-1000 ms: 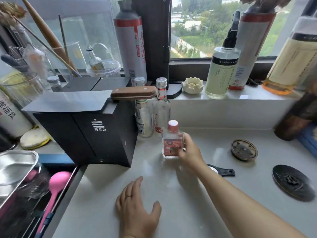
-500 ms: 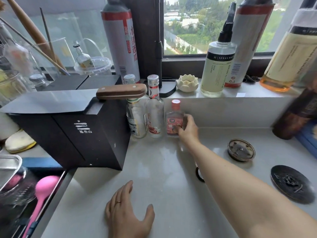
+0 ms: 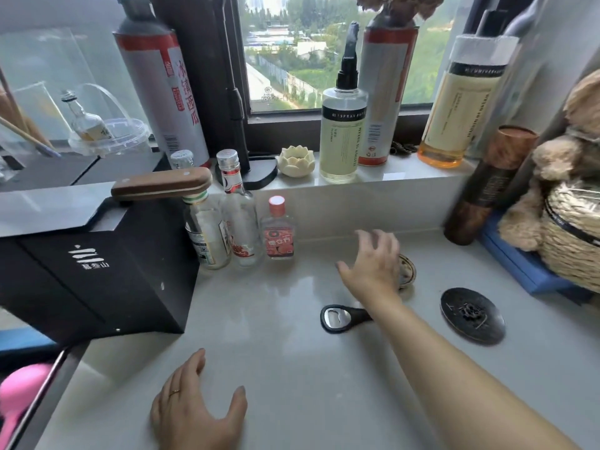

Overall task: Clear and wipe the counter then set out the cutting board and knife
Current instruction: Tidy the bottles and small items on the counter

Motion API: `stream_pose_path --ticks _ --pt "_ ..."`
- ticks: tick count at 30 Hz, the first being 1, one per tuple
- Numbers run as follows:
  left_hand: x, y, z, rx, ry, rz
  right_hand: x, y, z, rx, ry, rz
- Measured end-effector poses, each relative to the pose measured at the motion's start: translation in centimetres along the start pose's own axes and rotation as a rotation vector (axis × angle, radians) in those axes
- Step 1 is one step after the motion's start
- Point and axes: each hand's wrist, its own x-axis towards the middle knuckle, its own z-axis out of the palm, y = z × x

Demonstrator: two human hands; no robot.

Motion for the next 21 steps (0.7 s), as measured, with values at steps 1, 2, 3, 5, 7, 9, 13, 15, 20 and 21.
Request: stream_pose_path --ticks 1,2,3,5,7,9,13,15,20,21 --pt "0.0 0.0 0.0 -0.003 0.001 -0.001 0.1 1.7 -1.0 -0.065 -0.041 0.067" --pt "0.0 0.0 0.0 -0.007 0.003 0.002 0.2 3.2 -1.9 -0.078 -0.115 0.128" --pt "0.0 0.0 0.0 -0.01 0.001 0.002 0.2 4.5 -2.5 -0.05 -0.195 0.169" --pt "0.0 -0.1 0.0 -0.015 -0.023 -0.013 0.1 5.9 -2.9 0.035 -0.283 0.173" --pt "0.0 -0.2 -0.1 -0.019 -0.052 -0.03 -0.7 6.0 -3.1 0.074 -0.265 0.144" --pt "0.0 -0.2 -0.2 -0.033 -0.077 -0.034 -2.2 5.2 -3.3 0.109 -0.226 0.098" --pt "0.1 -0.4 -0.6 -0.051 -0.111 -0.023 -8.7 1.8 -3.3 0.298 -0.273 -0.115" --pt "-0.1 -0.2 -1.0 -0.067 -0.11 -0.017 -12.4 0.1 -3.0 0.343 -0.342 -0.22" --pt "-2.2 1.5 -1.7 -0.309 -0.235 0.101 -17.2 -2.0 -2.0 0.408 -0.401 -0.32" --pt "-2.6 1.9 -1.7 -0.358 -0.334 0.154 -17.2 -2.1 -2.0 0.419 -0.42 -0.314"
